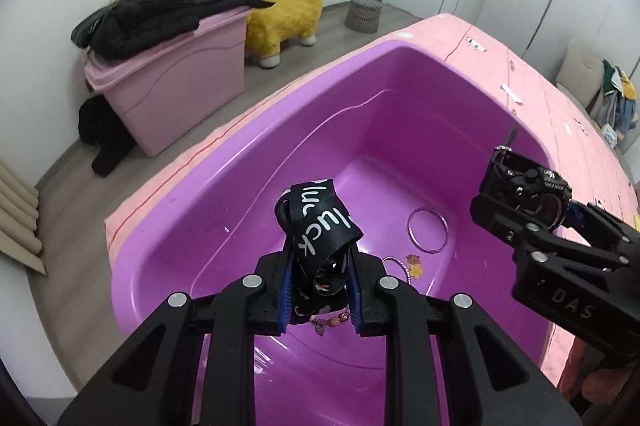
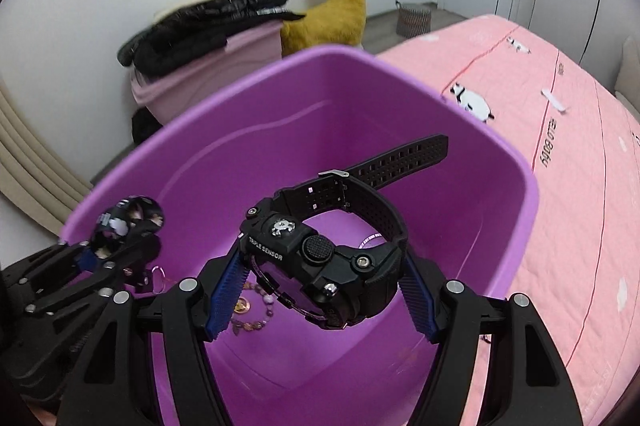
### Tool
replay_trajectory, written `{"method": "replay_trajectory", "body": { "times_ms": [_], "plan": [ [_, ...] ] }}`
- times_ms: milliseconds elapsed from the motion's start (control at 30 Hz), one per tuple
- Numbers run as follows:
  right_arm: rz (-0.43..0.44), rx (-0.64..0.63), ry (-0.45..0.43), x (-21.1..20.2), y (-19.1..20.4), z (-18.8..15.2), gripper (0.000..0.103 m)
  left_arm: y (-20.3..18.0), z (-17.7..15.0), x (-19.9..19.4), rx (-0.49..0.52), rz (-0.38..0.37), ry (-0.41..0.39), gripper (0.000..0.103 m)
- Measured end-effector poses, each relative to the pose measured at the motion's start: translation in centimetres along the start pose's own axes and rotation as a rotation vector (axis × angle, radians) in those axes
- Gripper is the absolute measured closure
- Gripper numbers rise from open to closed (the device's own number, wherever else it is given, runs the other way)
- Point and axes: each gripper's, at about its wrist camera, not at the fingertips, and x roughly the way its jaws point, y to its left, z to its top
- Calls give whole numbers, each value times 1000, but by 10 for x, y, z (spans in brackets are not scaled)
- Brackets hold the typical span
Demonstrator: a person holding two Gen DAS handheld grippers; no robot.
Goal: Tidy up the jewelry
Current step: 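Carry the black lanyard and black watch in both tools over the purple tub, then open both tools to drop the lanyard and watch into the tub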
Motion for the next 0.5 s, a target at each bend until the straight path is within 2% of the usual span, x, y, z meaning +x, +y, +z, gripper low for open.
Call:
{"method": "replay_trajectory", "body": {
  "times_ms": [267, 433, 467, 500],
  "plan": [
    [-34, 12, 88, 28, -10, -3, 36, -6, 2, 12, 15, 31, 53, 81],
    [-73, -3, 112, 36, -11, 0, 36, -10, 4, 14, 26, 56, 77, 78],
    [-78, -2, 117, 37, -11, 1, 36, -10, 4, 14, 25, 59, 81, 76],
    [-83, 1, 123, 38, -12, 1, 36, -9, 4, 14, 23, 65, 83, 69]
  ]
}}
